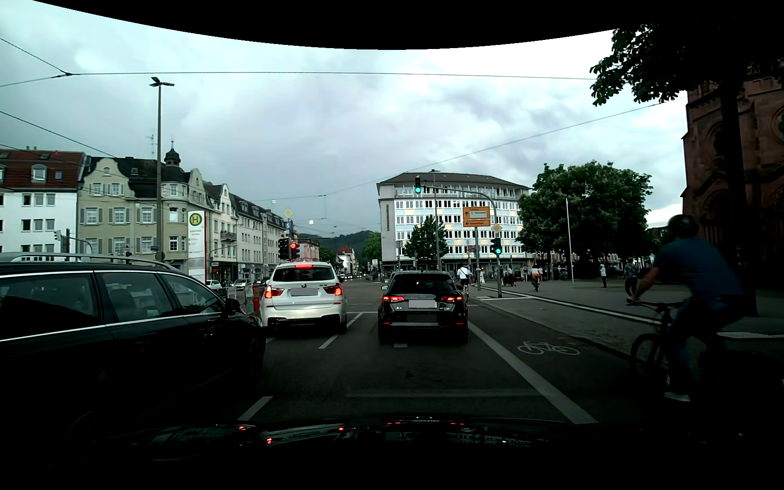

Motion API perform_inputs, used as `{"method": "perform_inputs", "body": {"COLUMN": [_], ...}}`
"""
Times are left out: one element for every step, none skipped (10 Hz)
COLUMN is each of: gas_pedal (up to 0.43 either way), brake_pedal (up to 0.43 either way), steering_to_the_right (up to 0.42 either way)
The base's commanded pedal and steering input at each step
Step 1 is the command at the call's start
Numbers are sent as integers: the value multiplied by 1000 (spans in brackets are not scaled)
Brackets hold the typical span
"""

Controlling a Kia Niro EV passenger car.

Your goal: Follow the waypoints while adhering to traffic rules and regulations

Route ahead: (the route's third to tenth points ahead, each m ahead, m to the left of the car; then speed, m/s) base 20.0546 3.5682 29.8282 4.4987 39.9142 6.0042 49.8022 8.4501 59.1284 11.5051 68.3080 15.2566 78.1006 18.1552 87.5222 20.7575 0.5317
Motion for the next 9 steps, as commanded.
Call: {"method": "perform_inputs", "body": {"gas_pedal": [67,79,87,98,130,138,169,177,177], "brake_pedal": [0,0,0,0,0,0,0,0,0], "steering_to_the_right": [7,10,13,14,15,16,17,18,18]}}
